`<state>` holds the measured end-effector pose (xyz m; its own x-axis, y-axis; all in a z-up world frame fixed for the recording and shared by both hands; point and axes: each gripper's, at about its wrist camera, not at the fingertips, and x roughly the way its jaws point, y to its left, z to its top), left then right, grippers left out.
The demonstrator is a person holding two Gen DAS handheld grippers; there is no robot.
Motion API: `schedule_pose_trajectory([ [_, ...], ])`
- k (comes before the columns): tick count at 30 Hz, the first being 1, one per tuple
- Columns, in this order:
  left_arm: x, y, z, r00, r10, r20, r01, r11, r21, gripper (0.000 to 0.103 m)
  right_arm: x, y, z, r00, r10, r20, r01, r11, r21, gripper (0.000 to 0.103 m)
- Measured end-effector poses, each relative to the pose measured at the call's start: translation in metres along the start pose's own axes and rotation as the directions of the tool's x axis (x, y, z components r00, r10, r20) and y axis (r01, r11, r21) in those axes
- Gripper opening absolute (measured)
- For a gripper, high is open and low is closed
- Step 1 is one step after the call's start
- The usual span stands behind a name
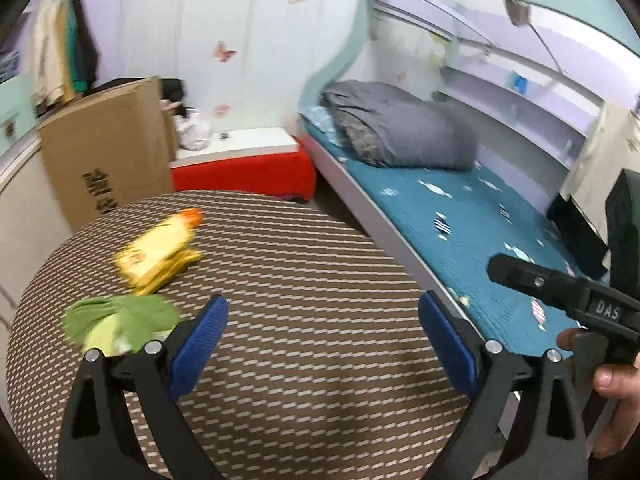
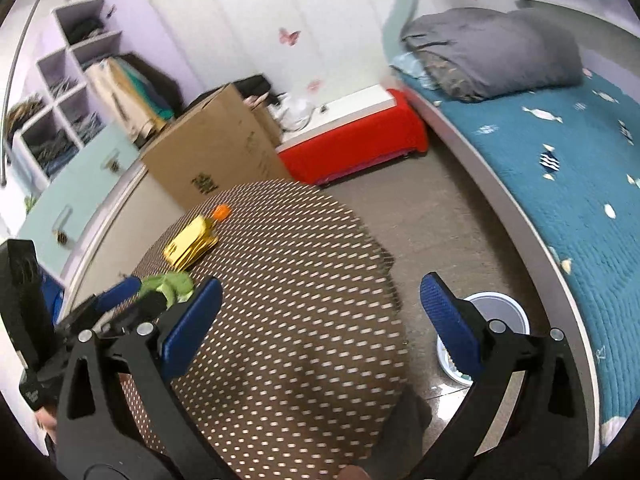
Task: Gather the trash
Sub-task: 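Move both open tools back over the table, then grasp the green leaf plush with the left tool while the right tool grasps the white wrapper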
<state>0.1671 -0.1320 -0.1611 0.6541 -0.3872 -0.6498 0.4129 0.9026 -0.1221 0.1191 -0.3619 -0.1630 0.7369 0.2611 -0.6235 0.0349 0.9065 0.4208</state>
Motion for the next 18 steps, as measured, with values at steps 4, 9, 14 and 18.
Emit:
schedule_pose_trajectory([
  [4, -0.012, 0.049, -0.013, 0.995, 0.098, 0.019, -0.097, 0.994, -0.046, 0.094, 0.012, 0.026, -0.008, 0.999, 0.024, -0.036, -0.025, 0.999, -0.048, 0.097],
  [9, -0.006, 0.111, -0.023, 0.981, 0.196, -0.010, -0.195, 0.970, -0.148, 0.094, 0.029, 0.047, -0.016, 0.996, 0.047, -0.080, -0.054, 0.995, -0.081, 0.097],
  [14, 0.012, 0.150, -0.024, 0.960, 0.277, -0.047, -0.281, 0.947, -0.158, 0.094, 0.043, 0.060, -0.022, 0.992, 0.060, -0.114, -0.071, 0.992, -0.102, 0.097],
  [18, 0.030, 0.165, -0.026, 0.950, 0.297, -0.095, -0.308, 0.943, -0.127, 0.094, 0.049, 0.065, -0.025, 0.990, 0.060, -0.128, -0.075, 0.991, -0.110, 0.097],
])
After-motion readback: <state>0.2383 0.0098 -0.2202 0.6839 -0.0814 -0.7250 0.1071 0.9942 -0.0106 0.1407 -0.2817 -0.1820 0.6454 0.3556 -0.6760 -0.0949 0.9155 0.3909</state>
